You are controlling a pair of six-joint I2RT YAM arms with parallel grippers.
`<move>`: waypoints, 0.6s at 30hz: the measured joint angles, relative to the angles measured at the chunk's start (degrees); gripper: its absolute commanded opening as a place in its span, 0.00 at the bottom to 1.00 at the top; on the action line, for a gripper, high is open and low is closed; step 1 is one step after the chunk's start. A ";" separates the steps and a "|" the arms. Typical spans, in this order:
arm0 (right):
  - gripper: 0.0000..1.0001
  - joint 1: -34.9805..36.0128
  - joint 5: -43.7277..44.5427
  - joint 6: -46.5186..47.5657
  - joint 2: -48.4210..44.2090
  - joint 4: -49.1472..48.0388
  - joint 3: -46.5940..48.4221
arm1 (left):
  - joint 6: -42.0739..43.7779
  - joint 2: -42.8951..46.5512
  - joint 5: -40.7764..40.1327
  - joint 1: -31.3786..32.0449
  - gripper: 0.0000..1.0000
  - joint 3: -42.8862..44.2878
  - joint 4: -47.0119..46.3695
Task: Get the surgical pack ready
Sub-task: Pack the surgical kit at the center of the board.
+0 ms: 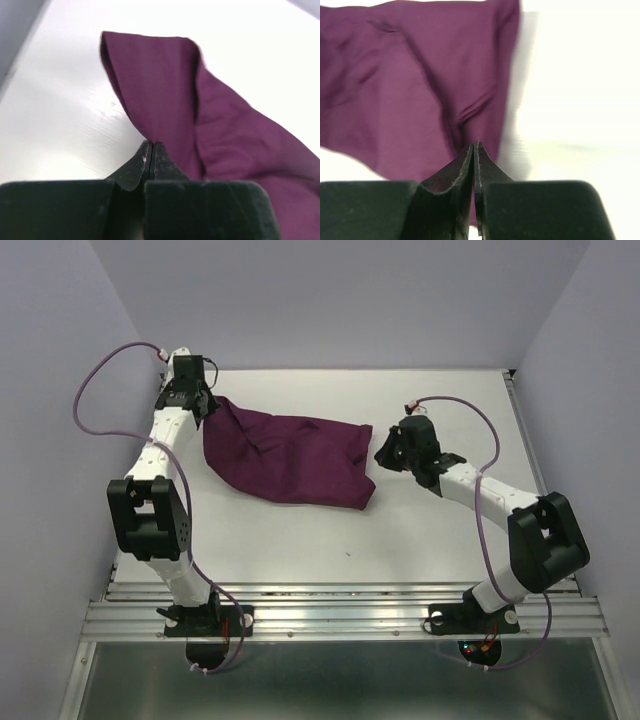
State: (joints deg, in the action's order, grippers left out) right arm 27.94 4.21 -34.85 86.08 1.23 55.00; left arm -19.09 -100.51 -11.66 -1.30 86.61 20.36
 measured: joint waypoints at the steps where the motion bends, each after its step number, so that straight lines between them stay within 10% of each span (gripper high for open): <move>1: 0.09 -1.09 0.11 0.15 0.83 0.09 0.00 | 0.11 1.31 0.39 1.44 0.00 0.07 -0.09; 18: 0.06 -4.26 0.20 3.61 17.62 4.37 7.04 | 1.03 3.13 8.24 20.57 0.00 6.03 0.52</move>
State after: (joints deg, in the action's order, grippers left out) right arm 23.68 4.40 -31.24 103.70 5.61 62.04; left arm -18.06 -97.38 -3.42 19.27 92.64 20.88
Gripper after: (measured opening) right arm 0.067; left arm 0.025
